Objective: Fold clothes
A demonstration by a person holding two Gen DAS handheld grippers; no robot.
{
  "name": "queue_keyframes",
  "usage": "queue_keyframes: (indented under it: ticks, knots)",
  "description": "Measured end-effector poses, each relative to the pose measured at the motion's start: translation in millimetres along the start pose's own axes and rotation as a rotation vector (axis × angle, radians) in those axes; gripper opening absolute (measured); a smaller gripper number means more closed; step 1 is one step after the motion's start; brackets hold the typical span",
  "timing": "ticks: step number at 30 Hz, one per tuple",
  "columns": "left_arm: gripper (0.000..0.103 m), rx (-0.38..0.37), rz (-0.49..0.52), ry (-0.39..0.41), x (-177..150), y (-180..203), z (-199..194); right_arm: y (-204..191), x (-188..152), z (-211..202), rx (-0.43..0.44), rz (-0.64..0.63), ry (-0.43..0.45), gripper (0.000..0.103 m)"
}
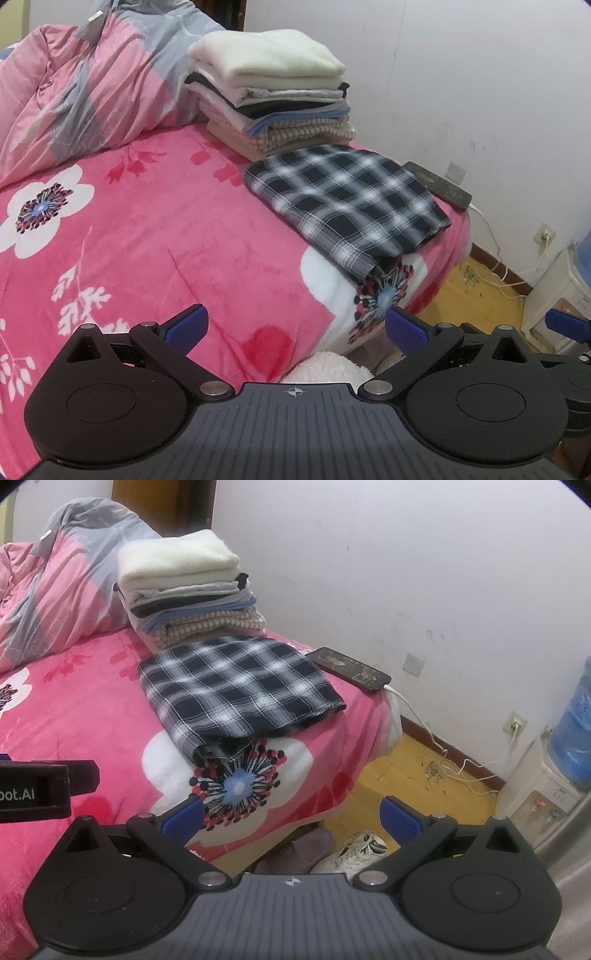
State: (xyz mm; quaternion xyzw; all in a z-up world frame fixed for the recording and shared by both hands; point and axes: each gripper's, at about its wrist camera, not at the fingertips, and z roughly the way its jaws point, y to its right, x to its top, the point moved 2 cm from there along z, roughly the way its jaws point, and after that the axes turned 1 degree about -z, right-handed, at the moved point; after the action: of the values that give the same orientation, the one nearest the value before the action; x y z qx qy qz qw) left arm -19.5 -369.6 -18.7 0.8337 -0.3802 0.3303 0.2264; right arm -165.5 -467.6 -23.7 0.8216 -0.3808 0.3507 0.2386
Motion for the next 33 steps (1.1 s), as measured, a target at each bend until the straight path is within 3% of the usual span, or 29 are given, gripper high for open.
queue_keyframes:
  ticks: [33]
  knots:
    - [0.103, 0.009, 0.001, -0.001, 0.8, -5.5, 0.2, -8.6, 1.3, 2.1, 0.007, -0.018, -0.008, 0.103]
